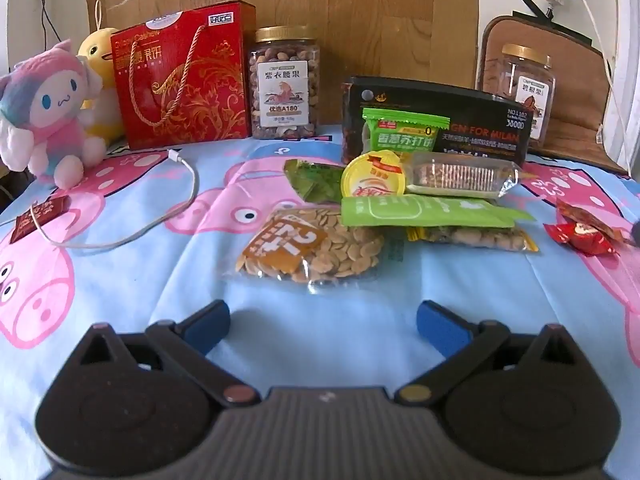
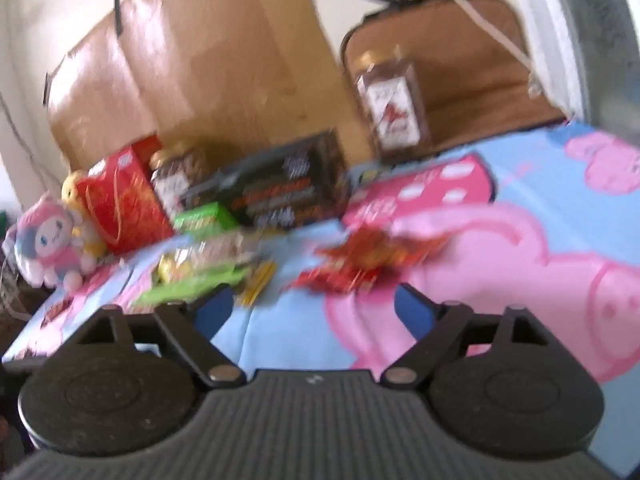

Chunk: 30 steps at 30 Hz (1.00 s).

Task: Organize snacks
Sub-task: 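Move the left gripper toward the red spicy snack packet, then grasp the red spicy packet with the left gripper and lift it over the black box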

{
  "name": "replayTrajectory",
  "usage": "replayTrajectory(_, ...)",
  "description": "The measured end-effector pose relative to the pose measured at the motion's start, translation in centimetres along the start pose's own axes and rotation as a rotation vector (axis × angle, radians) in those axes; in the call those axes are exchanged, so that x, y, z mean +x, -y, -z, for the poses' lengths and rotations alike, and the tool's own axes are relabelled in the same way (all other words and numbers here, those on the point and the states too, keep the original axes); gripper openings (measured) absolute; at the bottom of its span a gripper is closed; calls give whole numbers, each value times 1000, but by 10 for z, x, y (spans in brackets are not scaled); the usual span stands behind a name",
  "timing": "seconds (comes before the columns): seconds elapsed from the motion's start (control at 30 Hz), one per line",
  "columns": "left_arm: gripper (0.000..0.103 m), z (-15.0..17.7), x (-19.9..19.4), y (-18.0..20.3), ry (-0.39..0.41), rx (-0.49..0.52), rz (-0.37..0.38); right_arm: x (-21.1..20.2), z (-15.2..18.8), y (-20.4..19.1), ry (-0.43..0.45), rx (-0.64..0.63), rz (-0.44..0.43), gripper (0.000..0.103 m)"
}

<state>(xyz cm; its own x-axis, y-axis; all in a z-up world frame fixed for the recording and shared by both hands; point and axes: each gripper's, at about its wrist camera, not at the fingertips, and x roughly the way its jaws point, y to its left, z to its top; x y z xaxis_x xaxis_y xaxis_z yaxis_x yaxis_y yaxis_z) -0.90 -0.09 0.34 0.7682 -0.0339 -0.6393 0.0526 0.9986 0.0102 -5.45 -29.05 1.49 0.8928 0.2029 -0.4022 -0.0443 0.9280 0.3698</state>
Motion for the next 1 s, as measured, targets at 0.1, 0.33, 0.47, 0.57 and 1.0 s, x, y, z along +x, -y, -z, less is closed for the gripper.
replayTrajectory(0.1, 103, 1, 0, -1, 4, -1, 1, 6, -18, 26, -6, 100, 27, 68)
replayTrajectory(0.33, 103, 4, 0, -3, 18, -2, 12, 39, -25, 92, -154, 548, -27, 44)
replayTrajectory(0.47, 103, 4, 0, 0, 26, 12, 30, 57, -26, 86, -170, 550, -43, 16)
replayTrajectory(0.57, 102, 4, -1, -7, 40, -12, 68, 66, -19, 87, -177, 614, -100, 6)
replayTrajectory(1.0, 68, -19, 1, -38, -49, -184, 451, 11, 10, 22, -381, 418, -536, 3)
